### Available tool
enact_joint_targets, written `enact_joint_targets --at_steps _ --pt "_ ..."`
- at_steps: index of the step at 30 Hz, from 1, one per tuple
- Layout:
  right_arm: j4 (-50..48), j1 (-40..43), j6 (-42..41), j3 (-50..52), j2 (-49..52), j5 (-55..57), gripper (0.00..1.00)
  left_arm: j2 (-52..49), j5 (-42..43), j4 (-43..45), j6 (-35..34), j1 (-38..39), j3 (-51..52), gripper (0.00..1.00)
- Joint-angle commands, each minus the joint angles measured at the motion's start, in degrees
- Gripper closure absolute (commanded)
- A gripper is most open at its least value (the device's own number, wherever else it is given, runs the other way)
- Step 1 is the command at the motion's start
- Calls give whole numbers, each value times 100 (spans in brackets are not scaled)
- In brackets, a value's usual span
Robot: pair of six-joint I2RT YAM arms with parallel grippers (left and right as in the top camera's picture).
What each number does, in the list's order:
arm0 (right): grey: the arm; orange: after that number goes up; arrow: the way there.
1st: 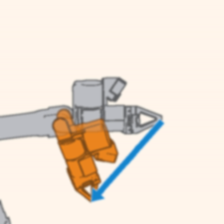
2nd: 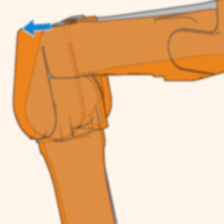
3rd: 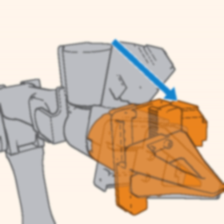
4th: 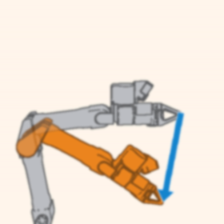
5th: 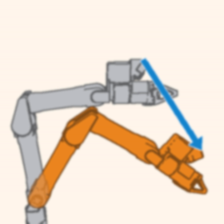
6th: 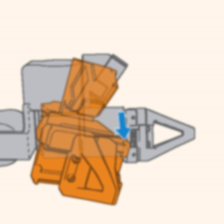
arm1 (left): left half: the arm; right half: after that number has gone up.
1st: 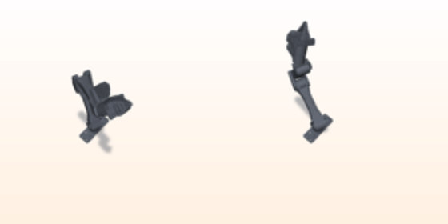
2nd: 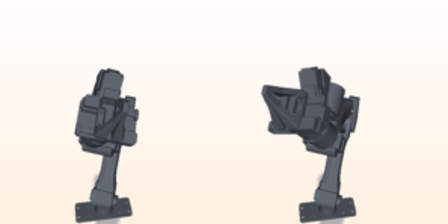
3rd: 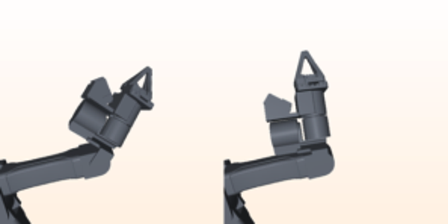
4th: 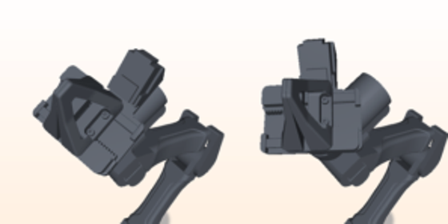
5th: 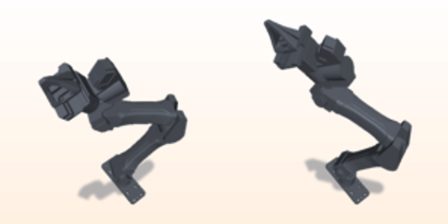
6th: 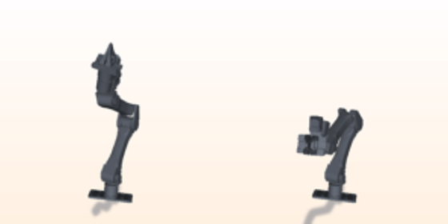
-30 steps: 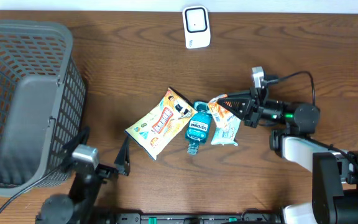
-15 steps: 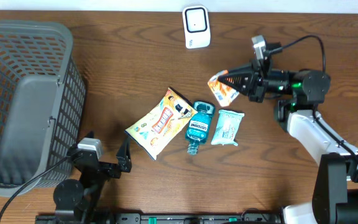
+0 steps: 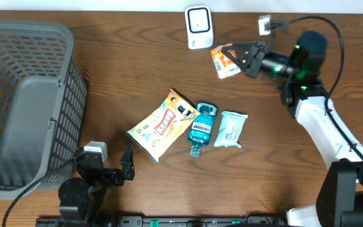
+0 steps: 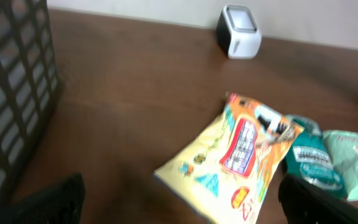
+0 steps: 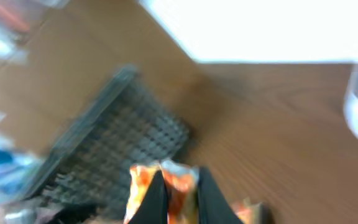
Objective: Scan the item barcode
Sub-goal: 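Hold the orange box over the white scanner with the right gripper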
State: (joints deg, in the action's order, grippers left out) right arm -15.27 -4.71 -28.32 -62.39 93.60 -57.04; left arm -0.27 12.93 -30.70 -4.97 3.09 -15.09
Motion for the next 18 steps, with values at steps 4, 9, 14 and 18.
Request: enact_joint_targets --at_steps 4,9,14,18 --pt "1891 -367 3158 -39 -9 3285 99 4 -57 -411 -70 -2 15 1" --pt "2170 -647 4282 -39 -9 4603 99 4 -55 -533 -72 -2 15 1" --pt "1582 -1038 4680 -39 2 6109 99 4 -55 -922 -70 -2 15 1" --pt "1084 -1366 5396 -39 109 6474 99 4 -55 -1331 -72 -2 15 1"
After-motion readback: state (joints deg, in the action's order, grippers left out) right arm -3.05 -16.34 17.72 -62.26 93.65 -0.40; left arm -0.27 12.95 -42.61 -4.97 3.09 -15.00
